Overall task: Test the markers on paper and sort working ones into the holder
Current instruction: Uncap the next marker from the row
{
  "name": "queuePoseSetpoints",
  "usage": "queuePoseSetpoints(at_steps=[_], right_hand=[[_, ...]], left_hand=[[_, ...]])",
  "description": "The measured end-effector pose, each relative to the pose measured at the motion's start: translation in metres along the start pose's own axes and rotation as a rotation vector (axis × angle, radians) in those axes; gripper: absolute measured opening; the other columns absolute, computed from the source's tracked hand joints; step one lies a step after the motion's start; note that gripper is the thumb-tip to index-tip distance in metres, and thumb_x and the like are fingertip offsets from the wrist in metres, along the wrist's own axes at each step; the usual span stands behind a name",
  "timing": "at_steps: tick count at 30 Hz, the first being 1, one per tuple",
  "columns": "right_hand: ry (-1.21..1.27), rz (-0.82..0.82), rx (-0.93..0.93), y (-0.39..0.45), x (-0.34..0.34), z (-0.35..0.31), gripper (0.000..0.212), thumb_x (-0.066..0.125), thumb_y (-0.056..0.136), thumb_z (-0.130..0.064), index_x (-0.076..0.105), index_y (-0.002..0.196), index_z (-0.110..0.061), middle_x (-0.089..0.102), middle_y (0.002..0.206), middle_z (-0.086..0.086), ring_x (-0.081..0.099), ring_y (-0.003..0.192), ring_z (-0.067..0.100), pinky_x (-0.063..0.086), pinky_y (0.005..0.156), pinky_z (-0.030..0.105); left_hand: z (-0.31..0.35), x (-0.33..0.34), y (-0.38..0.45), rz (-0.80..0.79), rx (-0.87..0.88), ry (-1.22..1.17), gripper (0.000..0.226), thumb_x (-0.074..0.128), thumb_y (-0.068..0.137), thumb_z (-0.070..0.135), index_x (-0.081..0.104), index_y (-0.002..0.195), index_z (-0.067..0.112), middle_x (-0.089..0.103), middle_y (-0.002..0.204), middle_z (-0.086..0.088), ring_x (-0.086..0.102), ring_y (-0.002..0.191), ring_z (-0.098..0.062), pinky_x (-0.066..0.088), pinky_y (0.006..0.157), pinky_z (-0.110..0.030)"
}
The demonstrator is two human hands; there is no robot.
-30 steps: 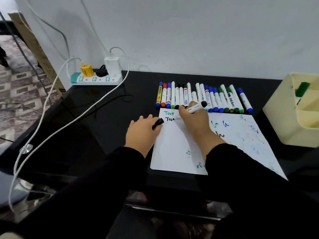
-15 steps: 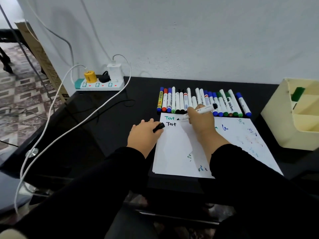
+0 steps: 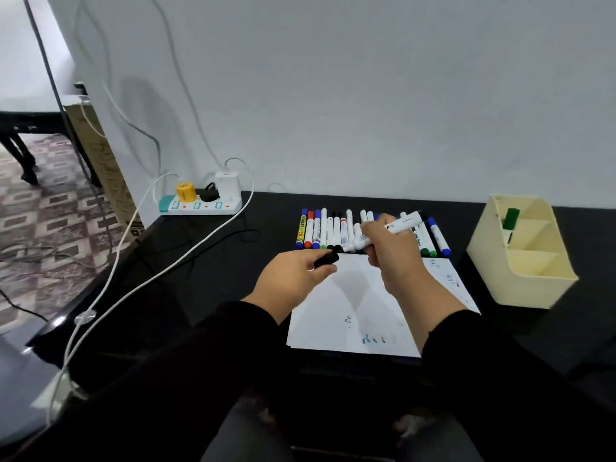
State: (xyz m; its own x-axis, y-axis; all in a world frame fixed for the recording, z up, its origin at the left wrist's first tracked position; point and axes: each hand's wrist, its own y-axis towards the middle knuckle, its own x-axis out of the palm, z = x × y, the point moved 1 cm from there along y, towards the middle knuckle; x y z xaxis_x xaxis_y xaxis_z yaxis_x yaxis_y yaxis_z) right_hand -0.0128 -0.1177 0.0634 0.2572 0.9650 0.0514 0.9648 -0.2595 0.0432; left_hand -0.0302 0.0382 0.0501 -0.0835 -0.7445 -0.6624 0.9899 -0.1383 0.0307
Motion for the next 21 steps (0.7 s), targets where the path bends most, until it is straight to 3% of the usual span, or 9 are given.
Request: queuePoseSetpoints(at_steps=[5, 9, 14, 21], right_hand=[[-0.035, -0.055, -0.056, -0.015, -0.006, -0.012, 0.034, 0.057, 0.085, -0.006, 0.036, 0.06, -0.017, 0.041, 0.055, 0.003, 0.036, 0.045, 0.01, 0.028, 0.043, 0.02], [0.057, -0.072, -0.047, -0.018, -0.012, -0.023, 0.035, 0.061, 0.087, -0.011, 0.037, 0.063, -0.017, 0.042, 0.051, -0.001, 0.034, 0.042, 0.008, 0.025, 0.042, 0.02], [0.212, -0.073, 0.086, -0.014, -0.016, -0.033, 0.039, 0.057, 0.087, -0.008, 0.031, 0.059, -0.019, 0.034, 0.044, -0.004, 0.029, 0.038, 0.008, 0.023, 0.041, 0.019], [0.22, -0.119, 0.156, -0.01, -0.013, -0.033, 0.036, 0.055, 0.087, -0.007, 0.031, 0.062, -0.02, 0.033, 0.041, -0.005, 0.029, 0.033, 0.007, 0.023, 0.033, 0.016]], left_hand=[[0.023, -0.001, -0.012, 0.014, 0.131, 0.022, 0.035, 0.06, 0.089, 0.034, 0.059, 0.124, 0.032, 0.064, 0.113, 0.01, 0.057, 0.097, -0.004, 0.043, 0.074, -0.018], [0.038, -0.005, -0.014, 0.088, 0.118, -0.035, 0.036, 0.064, 0.086, 0.035, 0.061, 0.122, 0.028, 0.066, 0.102, 0.007, 0.062, 0.088, -0.01, 0.048, 0.07, -0.02], [0.053, -0.007, -0.014, 0.113, 0.17, 0.035, 0.028, 0.059, 0.09, 0.033, 0.064, 0.116, 0.027, 0.061, 0.084, 0.005, 0.052, 0.07, -0.012, 0.036, 0.057, -0.021], [0.058, -0.008, -0.02, 0.129, 0.213, 0.233, 0.026, 0.047, 0.096, 0.034, 0.061, 0.116, 0.026, 0.061, 0.089, 0.004, 0.057, 0.088, -0.019, 0.044, 0.074, -0.031]])
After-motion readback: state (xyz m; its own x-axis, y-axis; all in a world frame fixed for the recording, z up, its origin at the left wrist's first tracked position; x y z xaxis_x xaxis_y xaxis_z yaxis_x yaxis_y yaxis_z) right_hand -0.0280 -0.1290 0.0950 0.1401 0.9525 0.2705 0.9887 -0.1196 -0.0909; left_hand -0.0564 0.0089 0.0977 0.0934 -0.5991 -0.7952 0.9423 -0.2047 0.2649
